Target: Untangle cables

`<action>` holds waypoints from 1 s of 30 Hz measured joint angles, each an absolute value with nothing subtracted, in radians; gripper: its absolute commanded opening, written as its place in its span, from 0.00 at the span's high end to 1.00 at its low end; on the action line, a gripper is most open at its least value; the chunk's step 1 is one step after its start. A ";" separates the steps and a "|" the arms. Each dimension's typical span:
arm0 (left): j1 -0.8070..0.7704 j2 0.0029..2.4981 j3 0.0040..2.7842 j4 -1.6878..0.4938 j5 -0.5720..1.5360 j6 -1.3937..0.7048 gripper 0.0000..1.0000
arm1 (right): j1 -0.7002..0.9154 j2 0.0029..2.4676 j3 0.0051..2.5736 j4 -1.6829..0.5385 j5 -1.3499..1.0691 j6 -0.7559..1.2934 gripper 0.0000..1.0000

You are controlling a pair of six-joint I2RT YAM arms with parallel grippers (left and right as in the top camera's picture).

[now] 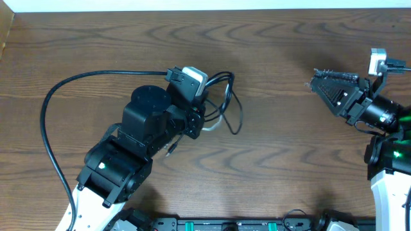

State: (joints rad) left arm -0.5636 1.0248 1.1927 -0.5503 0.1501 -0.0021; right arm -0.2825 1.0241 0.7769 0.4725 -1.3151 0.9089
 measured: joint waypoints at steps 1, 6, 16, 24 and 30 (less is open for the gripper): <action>-0.564 1.025 1.193 -0.550 0.150 -0.002 0.93 | -0.282 1.024 0.777 0.472 -1.322 0.908 0.56; -0.564 1.025 1.193 -0.529 0.150 -0.004 0.93 | -0.265 1.024 0.777 0.472 -1.378 0.909 0.58; -0.564 1.025 1.193 -0.435 0.150 -0.026 0.92 | -0.083 1.024 0.777 0.472 -1.427 0.908 0.61; -0.564 1.026 1.193 -0.358 0.189 -0.107 0.92 | 0.097 1.024 0.778 0.421 -1.366 0.871 0.59; -0.564 1.027 1.193 -0.292 0.315 -0.165 0.93 | 0.199 1.028 0.780 0.194 -1.235 0.750 0.57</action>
